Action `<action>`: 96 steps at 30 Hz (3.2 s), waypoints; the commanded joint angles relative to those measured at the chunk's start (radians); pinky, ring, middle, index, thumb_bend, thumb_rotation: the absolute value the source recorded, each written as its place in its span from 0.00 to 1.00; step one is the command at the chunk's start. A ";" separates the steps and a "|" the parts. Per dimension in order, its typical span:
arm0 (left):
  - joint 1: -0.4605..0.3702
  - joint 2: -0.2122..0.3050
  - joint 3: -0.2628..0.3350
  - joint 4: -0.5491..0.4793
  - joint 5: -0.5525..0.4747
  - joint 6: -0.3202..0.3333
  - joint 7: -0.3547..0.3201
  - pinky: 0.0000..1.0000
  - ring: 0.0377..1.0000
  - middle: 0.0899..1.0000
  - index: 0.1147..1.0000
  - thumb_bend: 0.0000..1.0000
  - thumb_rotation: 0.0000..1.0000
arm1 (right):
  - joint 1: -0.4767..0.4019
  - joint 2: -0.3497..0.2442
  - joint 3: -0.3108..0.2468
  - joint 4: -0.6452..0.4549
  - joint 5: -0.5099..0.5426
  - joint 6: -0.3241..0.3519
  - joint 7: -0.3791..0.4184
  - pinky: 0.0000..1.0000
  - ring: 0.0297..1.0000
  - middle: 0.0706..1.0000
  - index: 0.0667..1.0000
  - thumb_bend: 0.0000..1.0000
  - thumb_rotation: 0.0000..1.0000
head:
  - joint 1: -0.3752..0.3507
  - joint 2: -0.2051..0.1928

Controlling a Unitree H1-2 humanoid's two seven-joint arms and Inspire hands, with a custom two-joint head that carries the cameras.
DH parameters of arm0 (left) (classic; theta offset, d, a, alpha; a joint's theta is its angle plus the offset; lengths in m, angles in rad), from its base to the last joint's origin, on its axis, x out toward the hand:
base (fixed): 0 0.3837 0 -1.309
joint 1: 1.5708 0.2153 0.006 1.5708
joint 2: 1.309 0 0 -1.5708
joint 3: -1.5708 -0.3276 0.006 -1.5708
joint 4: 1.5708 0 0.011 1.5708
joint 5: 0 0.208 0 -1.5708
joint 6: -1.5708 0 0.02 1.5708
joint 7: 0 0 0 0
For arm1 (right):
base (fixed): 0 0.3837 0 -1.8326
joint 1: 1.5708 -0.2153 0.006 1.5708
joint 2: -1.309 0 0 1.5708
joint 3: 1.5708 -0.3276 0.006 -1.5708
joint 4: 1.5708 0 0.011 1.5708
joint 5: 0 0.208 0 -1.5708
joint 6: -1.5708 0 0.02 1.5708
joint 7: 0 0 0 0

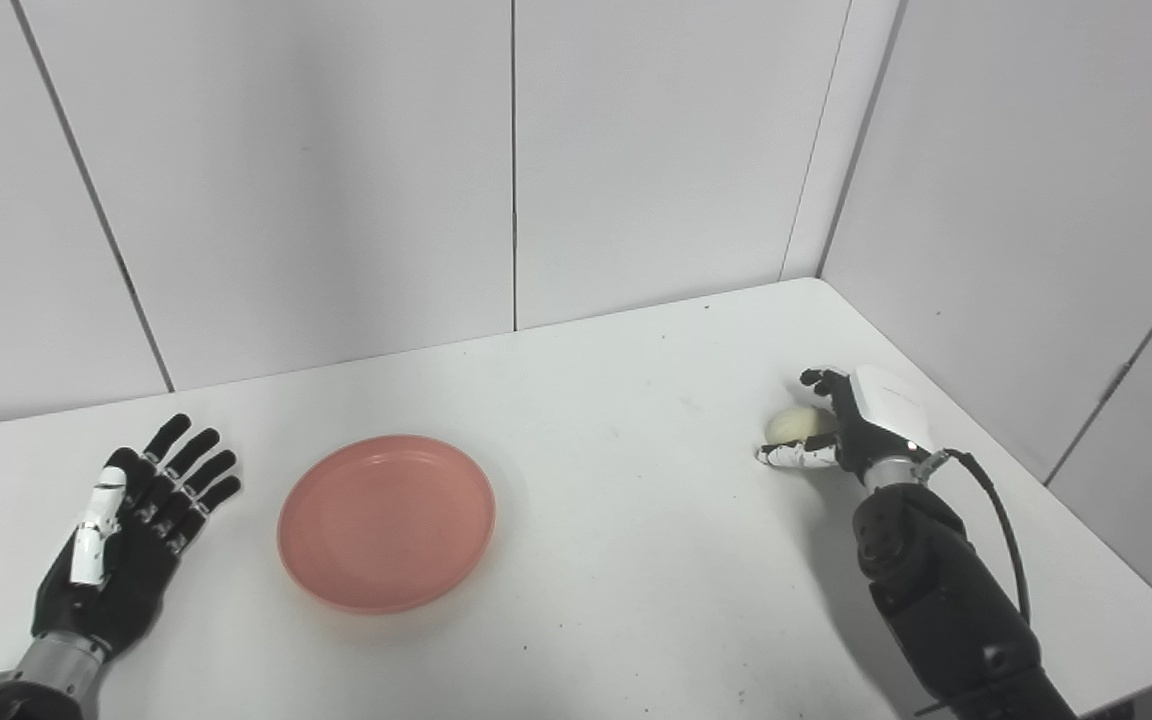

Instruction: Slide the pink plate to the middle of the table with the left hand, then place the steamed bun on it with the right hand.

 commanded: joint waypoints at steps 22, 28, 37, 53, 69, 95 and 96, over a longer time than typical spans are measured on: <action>0.161 0.026 0.010 0.029 0.016 0.097 0.031 0.88 0.88 0.90 0.90 0.51 0.87 | -0.015 -0.041 -0.014 -0.033 0.052 0.016 0.029 0.28 0.34 0.38 0.50 0.52 0.00 | 0.004 0.009; 0.164 0.018 0.008 0.010 0.015 0.111 0.039 0.88 0.88 0.90 0.91 0.51 0.88 | -0.016 -0.036 -0.024 -0.072 0.028 0.019 0.046 0.27 0.32 0.37 0.50 0.52 0.00 | 0.016 0.009; 0.161 0.006 0.004 0.009 0.018 0.104 0.048 0.90 0.89 0.91 0.92 0.51 0.89 | -0.029 -0.048 -0.004 -0.187 0.001 0.016 0.071 0.29 0.35 0.39 0.50 0.52 0.00 | 0.030 0.003; 0.176 -0.022 -0.028 -0.040 0.032 0.106 0.091 0.90 0.91 0.93 0.93 0.52 0.87 | -0.136 0.025 0.084 -0.305 -0.039 0.014 0.174 0.32 0.37 0.41 0.51 0.52 0.00 | 0.094 0.000; 0.193 -0.077 -0.076 -0.119 0.050 0.140 0.185 0.93 0.92 0.94 0.94 0.48 0.95 | -0.281 0.171 0.292 -0.262 -0.080 -0.026 0.235 0.28 0.34 0.38 0.51 0.52 0.00 | 0.255 -0.014; 0.182 -0.184 -0.130 -0.172 0.109 0.176 0.332 0.91 0.92 0.93 0.93 0.43 1.00 | -0.347 0.327 0.476 -0.108 -0.086 -0.144 0.247 0.24 0.30 0.41 0.47 0.53 0.00 | 0.547 -0.013; 0.183 -0.184 -0.132 -0.176 0.110 0.178 0.333 0.91 0.92 0.93 0.93 0.43 1.00 | -0.347 0.328 0.483 -0.102 -0.091 -0.146 0.246 0.23 0.30 0.42 0.46 0.53 0.00 | 0.547 -0.010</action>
